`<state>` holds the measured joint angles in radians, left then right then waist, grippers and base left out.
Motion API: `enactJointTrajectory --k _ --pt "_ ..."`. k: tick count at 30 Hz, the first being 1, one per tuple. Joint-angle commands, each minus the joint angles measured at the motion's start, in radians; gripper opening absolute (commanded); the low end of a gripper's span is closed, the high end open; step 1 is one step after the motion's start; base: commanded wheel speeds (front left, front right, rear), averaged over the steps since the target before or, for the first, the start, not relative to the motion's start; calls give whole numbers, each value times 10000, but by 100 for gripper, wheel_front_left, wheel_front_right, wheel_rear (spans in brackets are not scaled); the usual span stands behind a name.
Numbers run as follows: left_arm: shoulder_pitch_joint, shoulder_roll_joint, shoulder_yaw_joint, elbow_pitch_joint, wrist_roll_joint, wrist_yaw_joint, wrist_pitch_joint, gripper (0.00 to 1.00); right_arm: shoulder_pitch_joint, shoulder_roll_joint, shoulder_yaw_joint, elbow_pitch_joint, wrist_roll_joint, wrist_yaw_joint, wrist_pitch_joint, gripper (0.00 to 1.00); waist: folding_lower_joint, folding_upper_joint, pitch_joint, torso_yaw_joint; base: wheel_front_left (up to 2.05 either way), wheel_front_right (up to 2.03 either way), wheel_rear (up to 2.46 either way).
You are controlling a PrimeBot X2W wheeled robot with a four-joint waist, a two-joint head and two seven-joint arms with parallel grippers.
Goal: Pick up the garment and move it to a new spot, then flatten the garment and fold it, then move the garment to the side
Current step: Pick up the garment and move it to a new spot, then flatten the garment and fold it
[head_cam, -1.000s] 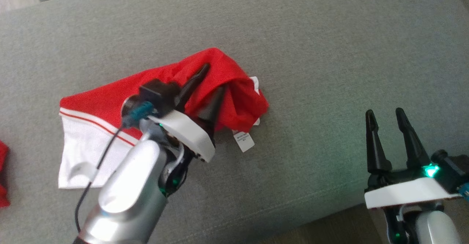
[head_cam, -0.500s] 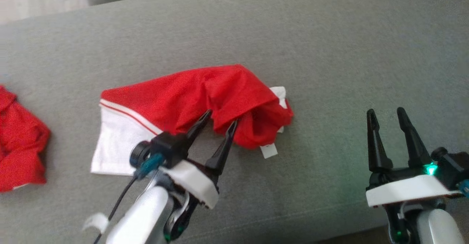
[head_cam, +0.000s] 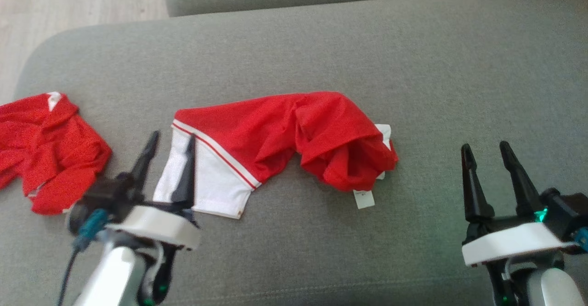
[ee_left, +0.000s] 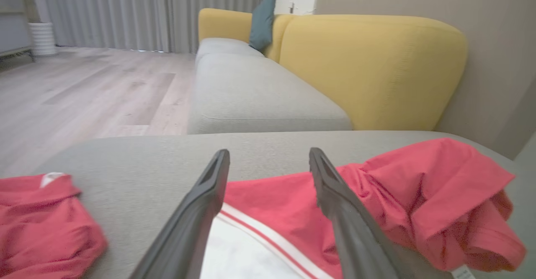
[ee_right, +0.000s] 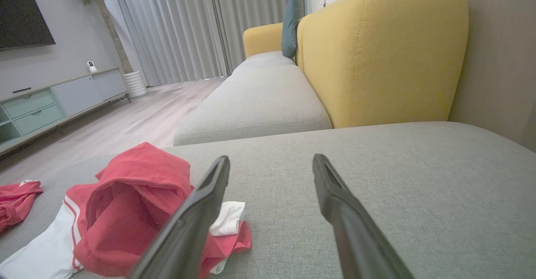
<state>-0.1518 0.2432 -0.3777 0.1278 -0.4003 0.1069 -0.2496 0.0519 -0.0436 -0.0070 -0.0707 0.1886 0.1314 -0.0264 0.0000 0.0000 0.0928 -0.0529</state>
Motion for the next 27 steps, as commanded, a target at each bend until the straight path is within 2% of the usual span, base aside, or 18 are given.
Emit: enactJointTrajectory --k 1,8,27 --pt "-178 344 619 -428 -88 46 -115 100 -91 -66 202 -422 -91 -7 44 100 0 0 -152 156 0 0 0" --pt "673 734 1194 -817 -286 53 -120 100 304 -66 85 -482 -57 -7 236 100 0 0 -592 356 0 0 0" --pt "1305 800 870 -960 -119 330 43 100 994 -66 -14 -805 -77 -7 614 100 0 0 -1006 464 0 0 0"
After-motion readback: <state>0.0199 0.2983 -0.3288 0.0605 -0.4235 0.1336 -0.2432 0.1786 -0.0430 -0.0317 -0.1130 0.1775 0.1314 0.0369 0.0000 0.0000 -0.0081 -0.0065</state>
